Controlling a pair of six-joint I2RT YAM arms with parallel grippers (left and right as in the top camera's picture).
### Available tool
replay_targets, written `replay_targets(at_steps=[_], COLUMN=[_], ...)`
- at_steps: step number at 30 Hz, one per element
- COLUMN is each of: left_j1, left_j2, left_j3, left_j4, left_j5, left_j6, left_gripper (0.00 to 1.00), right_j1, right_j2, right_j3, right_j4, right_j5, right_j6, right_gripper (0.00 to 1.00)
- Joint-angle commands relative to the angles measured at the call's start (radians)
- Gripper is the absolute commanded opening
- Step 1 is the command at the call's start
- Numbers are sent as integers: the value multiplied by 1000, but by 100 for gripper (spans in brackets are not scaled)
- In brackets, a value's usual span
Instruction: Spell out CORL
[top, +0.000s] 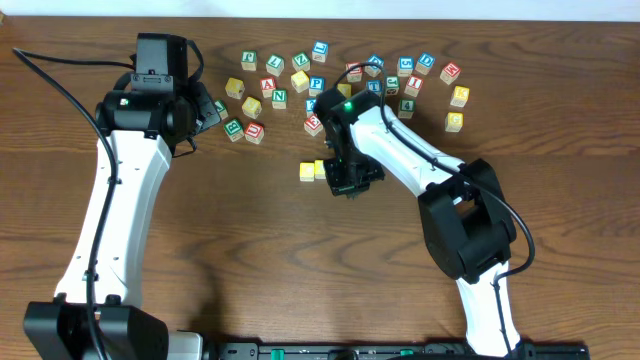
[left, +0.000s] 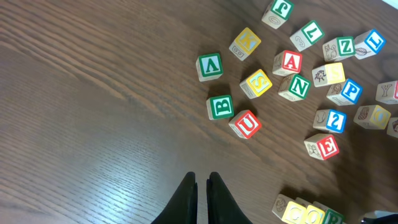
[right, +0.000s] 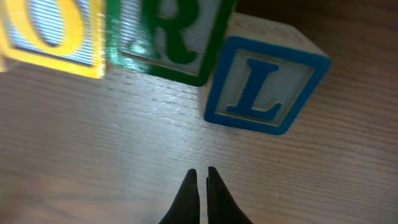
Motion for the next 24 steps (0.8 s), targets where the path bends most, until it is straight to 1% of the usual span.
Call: replay_targets(at_steps=[1,4,9,15,24], left_j1=[3,3,3,3,3], left_j2=[4,4,4,4,4], left_j3=[-3,-3,-3,-3,-3], left_j4=[-4,-4,-4,-4,-4], left_j5=[-14,-14,-14,-14,-14], left_j6=[16,16,16,16,16], left_gripper=[8,8,8,8,8], right_j1=[5,5,5,5,5], right_j2=[-21,-21,-21,-21,-21], right_j3=[-25,-33,-34,-34,-34], right_j4=[23,53,89,136,158], right_j5=[16,27,116,121,154], right_j6=[21,27,51,51,51], right_gripper=[1,1,2,3,5])
